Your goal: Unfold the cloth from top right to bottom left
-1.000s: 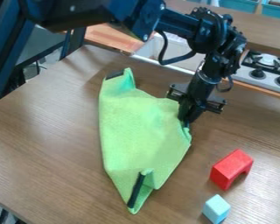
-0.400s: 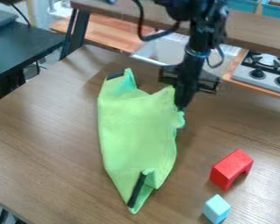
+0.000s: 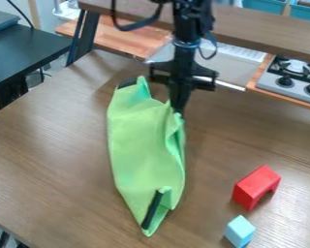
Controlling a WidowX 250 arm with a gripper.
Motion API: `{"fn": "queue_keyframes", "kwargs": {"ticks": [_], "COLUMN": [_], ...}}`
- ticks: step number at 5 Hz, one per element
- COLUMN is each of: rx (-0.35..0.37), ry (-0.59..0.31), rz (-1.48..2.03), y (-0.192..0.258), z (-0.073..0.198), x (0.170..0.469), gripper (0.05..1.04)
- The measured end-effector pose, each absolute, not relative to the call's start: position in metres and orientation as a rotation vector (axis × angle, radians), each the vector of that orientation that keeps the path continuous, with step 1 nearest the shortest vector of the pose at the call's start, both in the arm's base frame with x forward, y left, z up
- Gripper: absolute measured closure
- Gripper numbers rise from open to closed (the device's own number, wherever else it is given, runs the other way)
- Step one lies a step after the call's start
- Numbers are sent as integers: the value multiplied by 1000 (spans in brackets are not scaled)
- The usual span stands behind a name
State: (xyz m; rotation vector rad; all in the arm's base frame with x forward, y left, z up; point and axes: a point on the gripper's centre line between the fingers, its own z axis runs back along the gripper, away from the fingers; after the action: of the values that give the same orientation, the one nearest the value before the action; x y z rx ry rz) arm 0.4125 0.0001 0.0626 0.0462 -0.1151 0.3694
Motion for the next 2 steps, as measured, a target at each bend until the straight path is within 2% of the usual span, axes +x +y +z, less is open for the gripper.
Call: {"fn": "queue_keyframes", "kwargs": {"ticks": [2], "rx": [-29], "ry": [-69], "rz": [344], "y": [54], "z": [72], "x": [362], "gripper": [1029]}}
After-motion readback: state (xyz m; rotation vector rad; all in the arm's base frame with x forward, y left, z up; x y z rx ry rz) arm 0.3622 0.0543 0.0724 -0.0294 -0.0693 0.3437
